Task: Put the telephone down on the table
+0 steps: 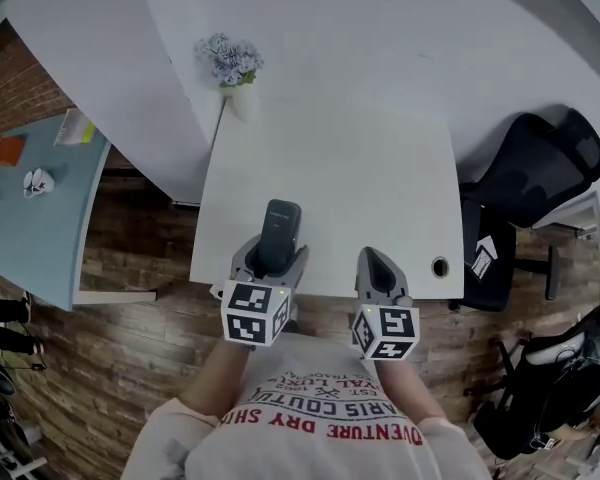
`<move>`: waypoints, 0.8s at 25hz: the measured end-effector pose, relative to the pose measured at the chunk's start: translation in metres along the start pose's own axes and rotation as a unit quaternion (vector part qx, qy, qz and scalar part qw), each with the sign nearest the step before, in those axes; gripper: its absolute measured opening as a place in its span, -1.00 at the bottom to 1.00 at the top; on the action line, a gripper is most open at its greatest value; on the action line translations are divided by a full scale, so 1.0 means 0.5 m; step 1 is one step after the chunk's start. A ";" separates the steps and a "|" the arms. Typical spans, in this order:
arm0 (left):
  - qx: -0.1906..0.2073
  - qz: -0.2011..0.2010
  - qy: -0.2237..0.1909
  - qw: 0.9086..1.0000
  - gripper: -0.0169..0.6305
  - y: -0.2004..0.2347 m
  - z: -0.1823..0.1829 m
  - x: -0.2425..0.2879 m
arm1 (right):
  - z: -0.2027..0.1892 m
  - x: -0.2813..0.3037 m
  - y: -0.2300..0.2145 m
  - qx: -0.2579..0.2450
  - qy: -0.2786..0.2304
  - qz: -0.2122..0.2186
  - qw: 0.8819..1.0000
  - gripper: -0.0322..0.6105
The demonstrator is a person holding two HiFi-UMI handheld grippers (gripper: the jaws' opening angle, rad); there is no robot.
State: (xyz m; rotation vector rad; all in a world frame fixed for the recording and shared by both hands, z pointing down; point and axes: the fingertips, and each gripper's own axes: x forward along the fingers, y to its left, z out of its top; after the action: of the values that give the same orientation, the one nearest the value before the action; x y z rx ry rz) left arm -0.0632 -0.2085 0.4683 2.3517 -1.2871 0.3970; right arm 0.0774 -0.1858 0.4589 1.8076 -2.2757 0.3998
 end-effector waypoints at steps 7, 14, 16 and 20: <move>-0.008 0.001 0.036 0.999 -0.01 0.107 0.009 0.103 | 0.029 0.125 -0.001 0.003 0.008 -0.017 1.000 -0.85; -0.031 0.015 0.074 0.997 -0.01 0.153 -0.017 0.189 | 0.016 0.194 -0.043 0.012 0.036 -0.017 0.999 -0.85; -0.034 0.023 0.084 0.996 -0.01 0.161 -0.027 0.211 | 0.011 0.211 -0.055 0.013 0.045 -0.011 0.999 -0.85; -0.048 0.041 0.106 0.992 -0.01 0.176 -0.042 0.261 | 0.011 0.255 -0.082 0.010 0.060 0.008 0.998 -0.85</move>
State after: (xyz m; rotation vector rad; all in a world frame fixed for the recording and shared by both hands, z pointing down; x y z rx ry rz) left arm -0.0697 -0.3350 0.5643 2.1178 -1.2758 0.5796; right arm 0.0885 -0.3136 0.4987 1.7249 -2.2137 0.5210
